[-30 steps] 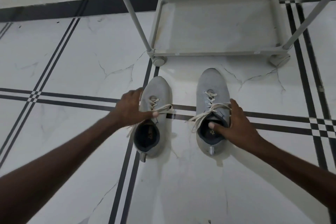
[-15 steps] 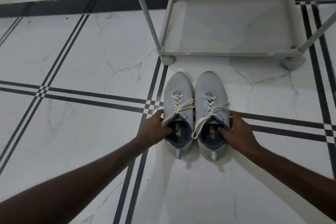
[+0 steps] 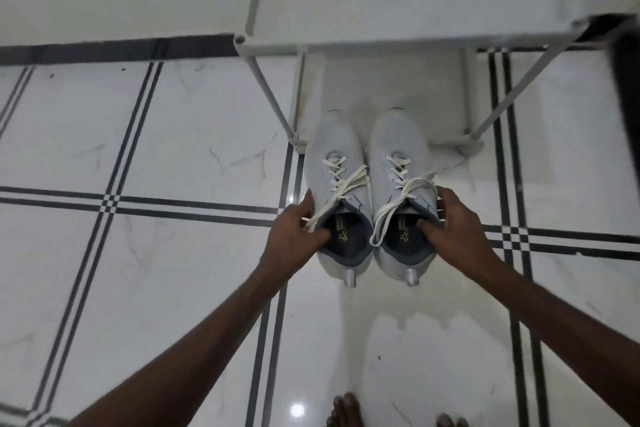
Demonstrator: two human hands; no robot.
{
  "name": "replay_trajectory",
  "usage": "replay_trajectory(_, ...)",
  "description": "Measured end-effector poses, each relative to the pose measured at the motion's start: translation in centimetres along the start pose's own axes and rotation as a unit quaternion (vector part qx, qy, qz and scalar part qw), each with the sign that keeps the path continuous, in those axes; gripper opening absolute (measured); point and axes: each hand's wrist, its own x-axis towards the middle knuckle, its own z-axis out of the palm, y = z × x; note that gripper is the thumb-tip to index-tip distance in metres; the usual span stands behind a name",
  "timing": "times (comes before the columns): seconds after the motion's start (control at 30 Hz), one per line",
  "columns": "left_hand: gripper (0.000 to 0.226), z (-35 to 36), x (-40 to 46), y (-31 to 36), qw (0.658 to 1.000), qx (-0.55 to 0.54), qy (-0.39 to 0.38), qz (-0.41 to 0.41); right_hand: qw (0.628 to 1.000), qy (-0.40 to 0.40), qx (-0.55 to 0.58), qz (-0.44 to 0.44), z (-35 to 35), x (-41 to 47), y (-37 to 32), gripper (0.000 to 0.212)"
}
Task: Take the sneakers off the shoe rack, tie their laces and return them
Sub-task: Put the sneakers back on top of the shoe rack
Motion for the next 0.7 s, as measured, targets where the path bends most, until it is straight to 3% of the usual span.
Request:
replay_trajectory(0.23,0.062,-9.9,-8.8,14.6,1.0,-0.02,0.002,0.011,0.999,0.036,0.026,-0.009,-13.3,-8.1,-12.6,0.051)
replay_trajectory(0.4,0.058,-16.5,-12.6,24.3,0.999,-0.016,0.016,0.044,0.998,0.053,0.04,-0.018,-22.0,-11.2,-21.1,0.049)
replay_trajectory(0.7,0.053,-23.4,-8.7,35.4,0.995,-0.046,0.03,0.087,0.996,0.07,0.036,-0.045,-30.1,-6.0,-30.7,0.05)
